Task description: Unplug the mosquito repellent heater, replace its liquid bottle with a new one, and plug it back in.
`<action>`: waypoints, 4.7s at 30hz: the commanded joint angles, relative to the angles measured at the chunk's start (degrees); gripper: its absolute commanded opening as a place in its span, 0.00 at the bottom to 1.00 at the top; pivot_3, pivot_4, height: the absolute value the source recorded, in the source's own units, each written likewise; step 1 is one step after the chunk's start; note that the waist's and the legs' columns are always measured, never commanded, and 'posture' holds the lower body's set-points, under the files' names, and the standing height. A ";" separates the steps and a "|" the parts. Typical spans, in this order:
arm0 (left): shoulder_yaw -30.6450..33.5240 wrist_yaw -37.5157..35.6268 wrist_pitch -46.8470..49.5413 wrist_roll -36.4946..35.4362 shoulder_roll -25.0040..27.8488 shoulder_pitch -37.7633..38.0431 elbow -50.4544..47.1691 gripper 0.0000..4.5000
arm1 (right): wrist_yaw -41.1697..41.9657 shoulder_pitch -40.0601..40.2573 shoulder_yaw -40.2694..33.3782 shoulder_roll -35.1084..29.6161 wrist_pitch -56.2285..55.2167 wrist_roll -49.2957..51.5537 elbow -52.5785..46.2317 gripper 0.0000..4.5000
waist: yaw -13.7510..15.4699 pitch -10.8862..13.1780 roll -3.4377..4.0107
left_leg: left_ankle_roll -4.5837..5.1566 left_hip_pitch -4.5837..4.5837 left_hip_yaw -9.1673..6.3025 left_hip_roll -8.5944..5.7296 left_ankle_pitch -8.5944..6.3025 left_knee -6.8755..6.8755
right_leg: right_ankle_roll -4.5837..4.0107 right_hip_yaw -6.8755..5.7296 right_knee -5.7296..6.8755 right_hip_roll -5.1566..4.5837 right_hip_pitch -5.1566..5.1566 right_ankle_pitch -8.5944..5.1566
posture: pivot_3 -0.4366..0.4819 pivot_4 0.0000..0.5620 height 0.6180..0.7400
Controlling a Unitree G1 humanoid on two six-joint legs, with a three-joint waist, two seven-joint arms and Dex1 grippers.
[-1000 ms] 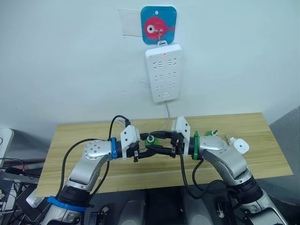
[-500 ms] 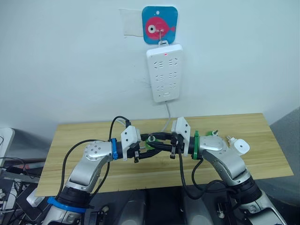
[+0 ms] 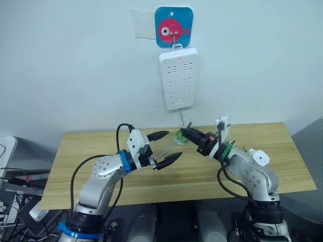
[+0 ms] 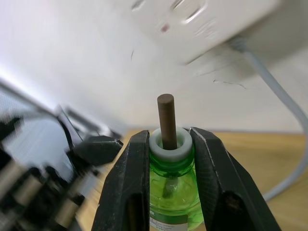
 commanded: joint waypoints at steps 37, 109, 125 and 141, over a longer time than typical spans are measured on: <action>-3.65 9.43 -14.20 7.69 -9.85 -3.62 6.33 1.00 | -32.44 0.45 1.65 -2.27 -3.81 43.00 -3.85 0.19 | -0.24 -0.03 0.06 | 0.17 -0.01 0.19 0.03 -0.07 0.02 | 0.01 0.02 0.03 0.24 0.01 -0.01 | 0.40 0.41 1.00; -1.95 0.69 -11.41 3.42 -0.51 0.83 1.94 0.50 | 35.82 -15.06 24.05 -50.47 -18.56 -43.76 47.91 0.99 | 0.03 0.28 0.11 | 0.31 -0.03 0.41 0.32 -0.16 0.03 | -0.04 0.02 -0.37 0.15 0.15 0.01 | 0.44 0.57 1.00; -1.90 0.08 -10.54 3.09 0.31 1.24 1.11 0.50 | 38.35 -17.40 23.11 -47.69 -22.42 -48.52 55.06 0.95 | 0.02 0.64 0.14 | 0.31 -0.05 0.41 0.33 -0.16 -0.01 | -0.05 0.01 -0.47 0.15 0.16 0.02 | 0.45 0.57 1.00; -2.17 -5.04 -10.99 0.23 3.11 4.15 -1.53 0.50 | 59.68 -14.69 15.98 -54.34 0.62 -33.65 41.30 0.66 | 0.05 1.03 0.28 | 0.31 -0.11 0.35 0.38 -0.16 -0.04 | -0.10 -0.04 -0.62 0.16 0.17 0.06 | 0.44 0.53 1.00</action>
